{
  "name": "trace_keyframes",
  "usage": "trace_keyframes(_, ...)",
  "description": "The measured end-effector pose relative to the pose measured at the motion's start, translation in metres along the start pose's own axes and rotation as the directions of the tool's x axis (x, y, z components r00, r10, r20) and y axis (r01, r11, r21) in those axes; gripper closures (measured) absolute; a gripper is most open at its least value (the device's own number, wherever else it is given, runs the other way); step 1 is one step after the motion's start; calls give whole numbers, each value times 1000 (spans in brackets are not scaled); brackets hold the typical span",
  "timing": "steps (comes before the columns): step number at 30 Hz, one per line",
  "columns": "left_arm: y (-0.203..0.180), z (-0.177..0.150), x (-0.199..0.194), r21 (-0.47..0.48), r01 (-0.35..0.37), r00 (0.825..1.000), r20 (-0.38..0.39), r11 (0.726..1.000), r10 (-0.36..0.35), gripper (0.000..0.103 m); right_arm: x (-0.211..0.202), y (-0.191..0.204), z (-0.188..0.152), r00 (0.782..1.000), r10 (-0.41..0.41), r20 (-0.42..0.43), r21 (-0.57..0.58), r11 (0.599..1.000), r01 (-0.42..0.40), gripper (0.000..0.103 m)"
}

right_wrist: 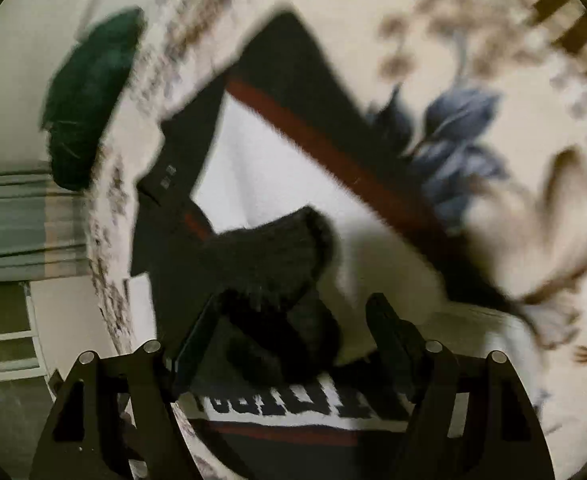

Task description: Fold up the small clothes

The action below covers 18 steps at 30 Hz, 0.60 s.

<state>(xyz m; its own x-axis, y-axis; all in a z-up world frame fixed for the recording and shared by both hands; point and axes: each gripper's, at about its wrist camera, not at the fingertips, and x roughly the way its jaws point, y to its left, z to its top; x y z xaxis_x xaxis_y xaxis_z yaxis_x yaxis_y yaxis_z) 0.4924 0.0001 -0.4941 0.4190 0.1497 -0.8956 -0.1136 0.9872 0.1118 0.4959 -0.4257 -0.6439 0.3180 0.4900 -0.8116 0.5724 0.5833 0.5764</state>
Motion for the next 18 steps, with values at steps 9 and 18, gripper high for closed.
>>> trace_keyframes(9, 18, -6, 17, -22, -1, 1000, -31, 1000, 0, 9, -49, 68, -9, 960, -88, 267, -299, 939, 169, 90)
trace_keyframes(18, 16, -18, 37, 36, 16, 996, -87, 999, -13, 9, -32, 3, 28, 925, -320, 206, -143, 925, 352, 51)
